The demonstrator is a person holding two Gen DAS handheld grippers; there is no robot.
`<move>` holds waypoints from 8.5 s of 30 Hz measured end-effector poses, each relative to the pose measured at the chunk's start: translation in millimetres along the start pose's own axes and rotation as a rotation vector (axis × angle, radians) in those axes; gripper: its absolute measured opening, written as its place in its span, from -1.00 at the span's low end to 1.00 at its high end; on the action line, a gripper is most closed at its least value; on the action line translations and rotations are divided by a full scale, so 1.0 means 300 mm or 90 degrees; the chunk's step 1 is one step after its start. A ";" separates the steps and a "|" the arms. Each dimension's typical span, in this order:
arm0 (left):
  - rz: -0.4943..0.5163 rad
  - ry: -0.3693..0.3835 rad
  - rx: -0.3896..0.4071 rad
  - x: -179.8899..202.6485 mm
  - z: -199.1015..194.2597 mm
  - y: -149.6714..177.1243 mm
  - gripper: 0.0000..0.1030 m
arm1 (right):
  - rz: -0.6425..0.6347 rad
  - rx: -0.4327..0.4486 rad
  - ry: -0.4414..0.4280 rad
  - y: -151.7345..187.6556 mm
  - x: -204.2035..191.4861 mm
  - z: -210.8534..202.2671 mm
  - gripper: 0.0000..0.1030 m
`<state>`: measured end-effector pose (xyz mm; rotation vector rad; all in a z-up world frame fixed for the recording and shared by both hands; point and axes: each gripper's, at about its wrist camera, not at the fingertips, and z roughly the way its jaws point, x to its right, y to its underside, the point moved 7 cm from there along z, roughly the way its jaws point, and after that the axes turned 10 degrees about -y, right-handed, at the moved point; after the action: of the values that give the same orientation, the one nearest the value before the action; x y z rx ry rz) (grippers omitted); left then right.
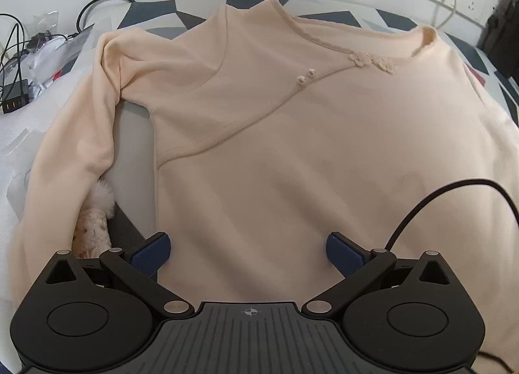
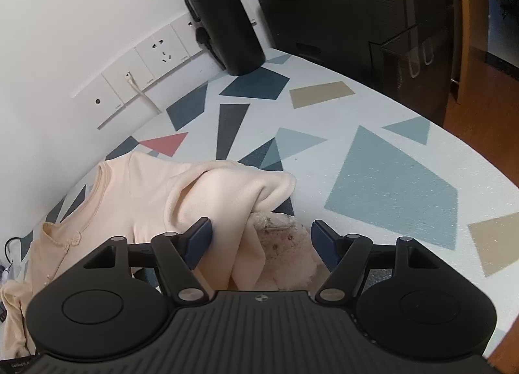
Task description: Fold clothes
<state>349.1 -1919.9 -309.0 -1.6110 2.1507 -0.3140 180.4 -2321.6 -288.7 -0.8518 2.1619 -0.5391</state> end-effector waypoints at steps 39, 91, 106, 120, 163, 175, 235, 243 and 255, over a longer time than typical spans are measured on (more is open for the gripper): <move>-0.018 0.007 0.043 0.009 -0.002 0.015 0.99 | -0.158 0.026 0.054 -0.186 0.015 0.297 -0.67; -0.095 0.040 0.128 -0.359 0.006 -0.211 0.88 | -0.310 -0.125 -0.319 0.253 -0.937 0.310 -0.77; -0.051 0.069 0.097 -0.247 0.016 -0.197 0.95 | -0.329 -0.258 -0.221 0.371 -0.820 0.367 0.49; 0.006 0.218 0.050 0.088 -0.056 -0.185 0.98 | -0.230 -0.255 -0.099 0.265 -0.451 0.202 0.74; 0.074 0.251 0.127 0.087 -0.145 -0.356 0.55 | -0.198 -0.183 0.002 0.175 -0.261 0.126 0.75; 0.131 0.307 0.005 0.351 0.018 -0.187 -0.91 | -0.181 -0.162 0.060 0.142 -0.185 0.113 0.75; -0.238 0.116 0.070 -0.400 -0.095 -0.165 0.43 | -0.312 -0.140 -0.045 0.237 -0.444 0.158 0.74; -0.324 0.169 0.054 -0.388 -0.022 -0.042 0.38 | -0.317 -0.160 -0.020 0.254 -0.455 0.189 0.73; -0.406 0.160 0.126 -0.483 0.038 -0.114 -0.70 | -0.337 -0.173 0.005 0.276 -0.465 0.203 0.73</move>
<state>417.1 -1791.3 -274.8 -2.1873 1.6330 -0.9318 264.2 -2171.3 -309.8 -1.5928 2.0376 -0.5061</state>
